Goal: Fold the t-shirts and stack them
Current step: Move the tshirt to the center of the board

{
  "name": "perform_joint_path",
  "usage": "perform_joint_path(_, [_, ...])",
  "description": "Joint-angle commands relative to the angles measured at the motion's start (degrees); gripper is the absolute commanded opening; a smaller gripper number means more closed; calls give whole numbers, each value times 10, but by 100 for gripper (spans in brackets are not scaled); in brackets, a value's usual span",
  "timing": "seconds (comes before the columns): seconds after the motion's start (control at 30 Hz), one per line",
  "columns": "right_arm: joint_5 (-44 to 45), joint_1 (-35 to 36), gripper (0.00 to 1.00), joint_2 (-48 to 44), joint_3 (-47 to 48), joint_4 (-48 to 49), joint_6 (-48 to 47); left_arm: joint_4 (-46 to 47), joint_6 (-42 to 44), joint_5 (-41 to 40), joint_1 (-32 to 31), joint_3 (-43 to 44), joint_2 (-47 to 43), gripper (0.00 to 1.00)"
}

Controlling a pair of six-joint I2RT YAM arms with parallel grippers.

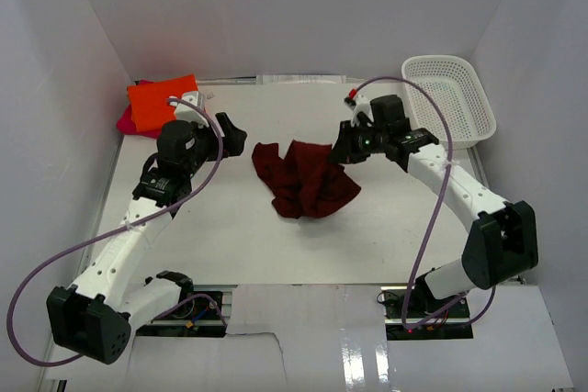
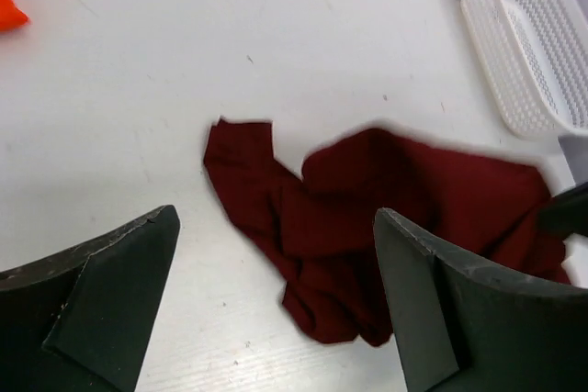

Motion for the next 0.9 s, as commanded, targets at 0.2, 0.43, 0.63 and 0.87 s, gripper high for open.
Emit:
perform_joint_path(0.2, [183,17,20,-6,6,-105,7,5,0,-23,3,8,-4,98])
perform_joint_path(0.43, [194,17,85,3,15,-142,2,6,5,27,4,16,27,98])
perform_joint_path(0.63, [163,17,86,27,-15,-85,18,12,6,52,4,18,40,98])
perform_joint_path(0.87, [200,17,83,66,-34,-66,29,17,10,122,4,23,76,98])
